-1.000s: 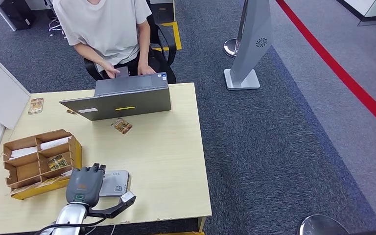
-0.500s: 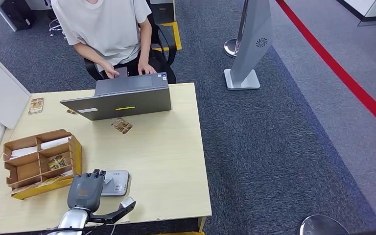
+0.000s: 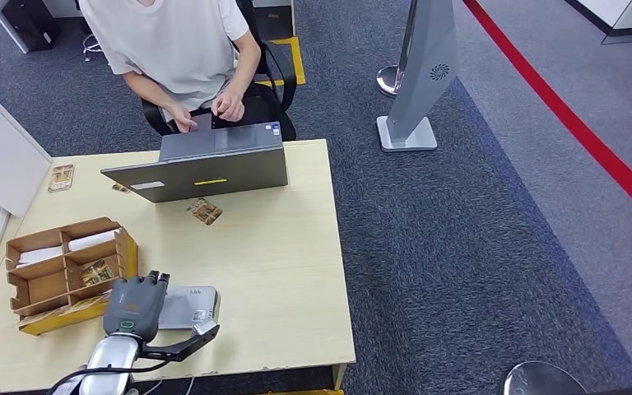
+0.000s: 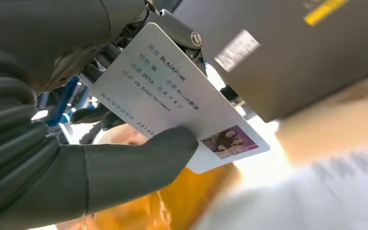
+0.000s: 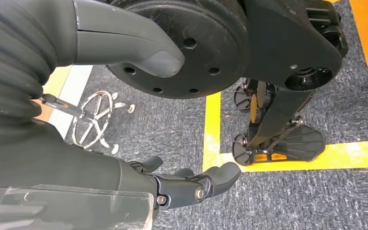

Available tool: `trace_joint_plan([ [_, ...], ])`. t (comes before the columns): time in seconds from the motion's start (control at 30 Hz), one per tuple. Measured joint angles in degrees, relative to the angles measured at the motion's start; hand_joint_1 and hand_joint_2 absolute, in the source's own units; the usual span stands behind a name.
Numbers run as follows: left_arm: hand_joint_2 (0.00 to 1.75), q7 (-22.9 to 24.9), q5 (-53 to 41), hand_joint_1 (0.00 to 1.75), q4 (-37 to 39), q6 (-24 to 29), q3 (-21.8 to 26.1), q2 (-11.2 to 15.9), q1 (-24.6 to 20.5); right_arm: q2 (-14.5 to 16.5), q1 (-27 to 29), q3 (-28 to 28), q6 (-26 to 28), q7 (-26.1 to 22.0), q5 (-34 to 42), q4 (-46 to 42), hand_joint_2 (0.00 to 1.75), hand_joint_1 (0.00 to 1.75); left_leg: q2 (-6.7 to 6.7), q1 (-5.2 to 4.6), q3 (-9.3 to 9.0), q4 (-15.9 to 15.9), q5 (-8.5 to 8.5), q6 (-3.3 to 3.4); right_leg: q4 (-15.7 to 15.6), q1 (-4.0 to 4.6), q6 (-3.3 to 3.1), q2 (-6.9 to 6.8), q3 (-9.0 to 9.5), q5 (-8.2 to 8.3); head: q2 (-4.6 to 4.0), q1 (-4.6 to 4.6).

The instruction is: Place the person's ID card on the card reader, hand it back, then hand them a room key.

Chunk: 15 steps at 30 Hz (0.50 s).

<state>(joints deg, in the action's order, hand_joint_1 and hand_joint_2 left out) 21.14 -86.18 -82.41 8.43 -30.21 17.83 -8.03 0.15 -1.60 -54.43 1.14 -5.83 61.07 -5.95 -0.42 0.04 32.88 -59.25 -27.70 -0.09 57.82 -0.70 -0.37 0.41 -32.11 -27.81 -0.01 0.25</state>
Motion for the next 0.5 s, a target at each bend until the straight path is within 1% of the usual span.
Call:
trace_joint_plan([
  [0.1, 1.75, -1.17, 0.0, 1.75, -2.48, -1.81, 1.22, 1.73, -3.09, 0.0, 0.0, -0.19, -0.04, 0.1, 0.45, 0.0, 1.75, 0.0, 0.0, 0.03, 0.03, 0.0, 0.04, -0.01, 0.01, 0.02, -0.02, 0.0, -0.02, 0.02, -0.01, 0.01],
  [0.2, 1.75, -4.55, 0.0, 1.75, -4.83, -4.09, 4.29, 3.46, -7.13, 0.0, 0.0, -0.53, -0.05, 0.45, 0.57, 0.0, 1.75, 0.0, 0.0, 0.03, 0.03, 0.0, 0.08, -0.04, 0.03, 0.03, -0.06, 0.01, -0.02, 0.05, -0.01, 0.0],
  [0.27, 1.75, -6.01, 0.0, 1.75, -5.81, -4.62, 6.45, 4.28, -9.13, 0.0, 0.02, -0.73, -0.05, 0.63, 0.58, 0.0, 1.75, 0.0, 0.01, 0.03, 0.03, 0.0, 0.09, -0.04, 0.03, 0.03, -0.07, 0.05, -0.03, 0.05, 0.0, -0.01],
  [0.33, 1.75, -6.13, 0.0, 1.75, -6.49, -4.59, 7.75, 4.84, -10.1, 0.0, 0.02, -0.93, -0.05, 0.67, 0.6, 0.0, 1.75, 0.0, 0.03, 0.03, 0.02, 0.0, 0.09, -0.04, 0.03, 0.03, -0.07, 0.07, -0.04, 0.05, -0.01, 0.0],
  [0.43, 1.75, -5.32, 0.0, 1.75, -7.14, -4.48, 8.28, 5.8, -11.11, 0.0, 0.01, -1.22, -0.15, 0.61, 0.63, -0.01, 1.75, 0.0, 0.03, 0.03, 0.06, 0.0, 0.09, -0.05, 0.03, 0.03, -0.07, 0.06, -0.07, 0.05, -0.02, 0.01],
  [0.5, 1.75, -5.74, 0.0, 1.75, -7.67, -5.29, 8.79, 6.78, -12.63, 0.0, 0.0, -1.38, -0.32, 0.39, 0.63, -0.03, 1.75, 0.0, 0.02, 0.03, 0.09, 0.0, 0.09, -0.05, 0.03, 0.03, -0.07, 0.06, -0.1, 0.06, -0.02, 0.01],
])
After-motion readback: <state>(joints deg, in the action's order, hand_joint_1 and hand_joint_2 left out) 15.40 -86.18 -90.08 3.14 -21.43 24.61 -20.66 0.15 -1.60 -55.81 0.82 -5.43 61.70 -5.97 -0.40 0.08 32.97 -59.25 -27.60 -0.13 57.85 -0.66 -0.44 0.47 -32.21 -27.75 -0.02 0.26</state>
